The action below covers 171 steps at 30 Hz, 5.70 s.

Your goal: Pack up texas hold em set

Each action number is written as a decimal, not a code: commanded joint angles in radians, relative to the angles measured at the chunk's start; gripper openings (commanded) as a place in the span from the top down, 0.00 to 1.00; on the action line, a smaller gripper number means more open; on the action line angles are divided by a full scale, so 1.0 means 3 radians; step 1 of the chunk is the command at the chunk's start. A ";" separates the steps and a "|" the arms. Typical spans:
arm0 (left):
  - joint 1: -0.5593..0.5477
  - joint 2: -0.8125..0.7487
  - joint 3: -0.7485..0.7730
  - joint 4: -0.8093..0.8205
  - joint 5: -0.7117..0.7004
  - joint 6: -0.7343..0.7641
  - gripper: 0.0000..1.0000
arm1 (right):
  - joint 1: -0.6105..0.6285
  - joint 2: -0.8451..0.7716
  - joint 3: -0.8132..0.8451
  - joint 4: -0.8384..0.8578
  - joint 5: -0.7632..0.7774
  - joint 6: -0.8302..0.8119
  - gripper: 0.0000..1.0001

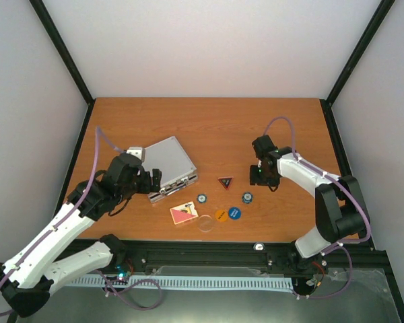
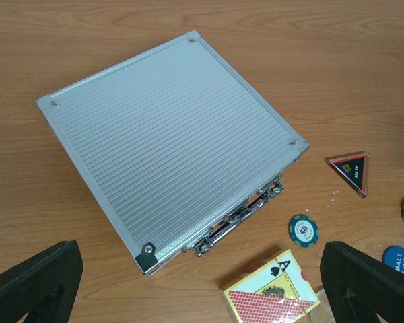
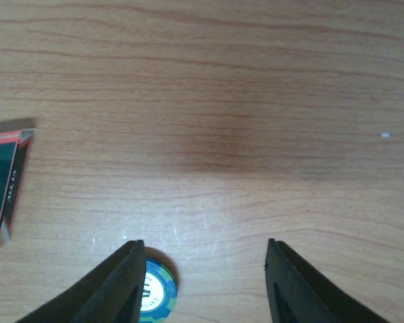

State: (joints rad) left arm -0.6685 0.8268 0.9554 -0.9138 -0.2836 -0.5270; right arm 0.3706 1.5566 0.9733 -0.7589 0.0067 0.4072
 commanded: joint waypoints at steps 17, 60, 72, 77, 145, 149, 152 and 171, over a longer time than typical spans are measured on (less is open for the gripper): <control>-0.0001 0.0160 0.0147 0.0016 -0.0045 0.0060 0.00 | 0.0003 0.0036 0.0158 0.0209 0.0111 -0.0062 0.00; -0.0001 0.0258 0.0177 0.0078 -0.0328 0.0096 0.00 | 0.1767 0.0332 0.0586 0.0513 0.0608 -0.0169 0.12; -0.0001 0.0320 0.0148 0.0126 -0.0305 0.0080 0.00 | 0.2012 0.0440 0.0496 0.0497 0.0405 -0.0116 0.34; -0.0001 0.0341 0.0150 0.0136 -0.0291 0.0077 0.00 | 0.2099 0.0563 0.0524 0.0552 0.0304 -0.0073 0.31; -0.0001 0.0010 0.0113 -0.0095 -0.0435 0.0013 0.00 | 0.2104 0.0739 0.0552 0.0273 0.0618 -0.0134 0.49; -0.0001 0.0036 0.0128 -0.0103 -0.0408 0.0003 0.00 | 0.2050 0.0782 0.0685 0.0168 0.0419 -0.0262 0.19; -0.0001 0.0017 0.0139 -0.0096 -0.0398 -0.0007 0.00 | 0.1933 0.0796 0.0738 0.0160 0.0151 -0.0292 0.14; 0.0002 -0.0089 0.0083 -0.0074 -0.0365 0.0002 0.00 | 0.1809 0.1238 0.1118 0.0069 0.0096 -0.0405 0.19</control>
State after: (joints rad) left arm -0.6685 0.8116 0.9699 -0.9382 -0.3958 -0.5201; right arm 0.9237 1.9152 1.2968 -0.7292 0.0296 0.2958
